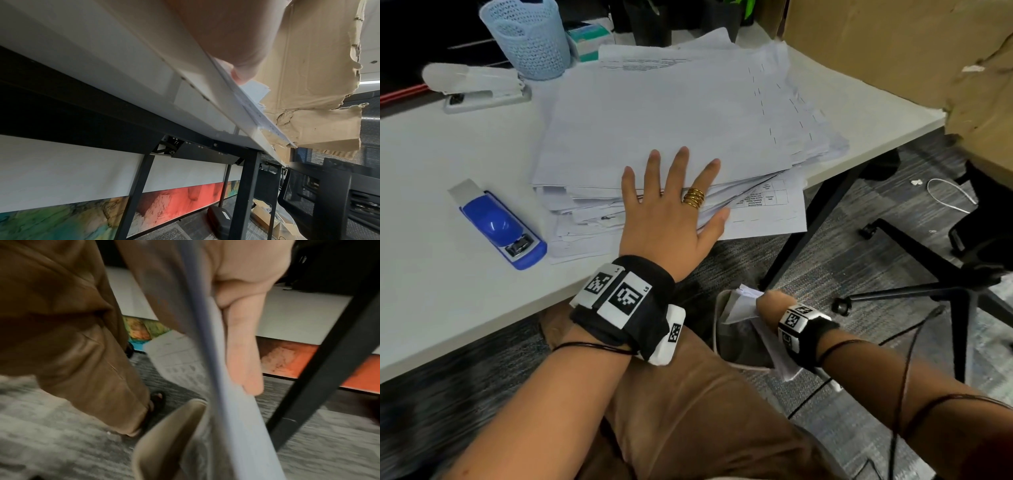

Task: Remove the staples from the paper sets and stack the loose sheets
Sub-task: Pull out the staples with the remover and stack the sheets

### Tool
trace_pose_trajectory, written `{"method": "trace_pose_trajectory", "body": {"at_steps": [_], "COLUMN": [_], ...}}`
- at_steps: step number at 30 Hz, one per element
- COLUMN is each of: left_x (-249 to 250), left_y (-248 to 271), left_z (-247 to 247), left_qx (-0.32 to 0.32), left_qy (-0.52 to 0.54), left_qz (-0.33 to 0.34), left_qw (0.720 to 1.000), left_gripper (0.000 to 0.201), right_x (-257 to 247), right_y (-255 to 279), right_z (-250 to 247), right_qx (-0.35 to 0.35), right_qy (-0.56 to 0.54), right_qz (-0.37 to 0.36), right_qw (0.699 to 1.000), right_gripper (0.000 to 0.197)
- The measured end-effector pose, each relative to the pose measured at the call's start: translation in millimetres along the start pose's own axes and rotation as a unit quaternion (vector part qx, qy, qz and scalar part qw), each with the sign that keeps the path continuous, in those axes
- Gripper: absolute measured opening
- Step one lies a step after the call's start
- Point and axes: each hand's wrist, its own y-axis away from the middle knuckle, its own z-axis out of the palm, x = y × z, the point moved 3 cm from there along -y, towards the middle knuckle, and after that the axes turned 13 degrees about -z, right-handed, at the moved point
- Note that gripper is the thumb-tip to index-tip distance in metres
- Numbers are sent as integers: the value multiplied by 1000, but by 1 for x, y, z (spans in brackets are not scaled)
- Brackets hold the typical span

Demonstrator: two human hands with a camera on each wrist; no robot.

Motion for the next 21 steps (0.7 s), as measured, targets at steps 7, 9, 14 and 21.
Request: {"method": "trace_pose_trajectory", "body": {"at_steps": [7,9,14,21], "left_x": [0,0,0,0], "left_y": [1,1,1,1], "left_z": [-2,-2,-1,0], "left_qx": [9,10,10,20], "left_qy": [7,6,0,-3], "left_qz": [5,5,7,8], "left_qw": [1000,1000,1000,1000], "left_gripper": [63,63,63,62], "right_x": [-16,-13,-1,7], "right_y": [-9,-9,-16,-13], "right_z": [-4,-13,-37,18], "right_qx": [95,66,94,29], "right_qy": [-23,-25,8,-64], "right_qz": [-48,-12,-2,-66], "right_qw": [994,997,996,995], "right_gripper": [23,27,32,39]}}
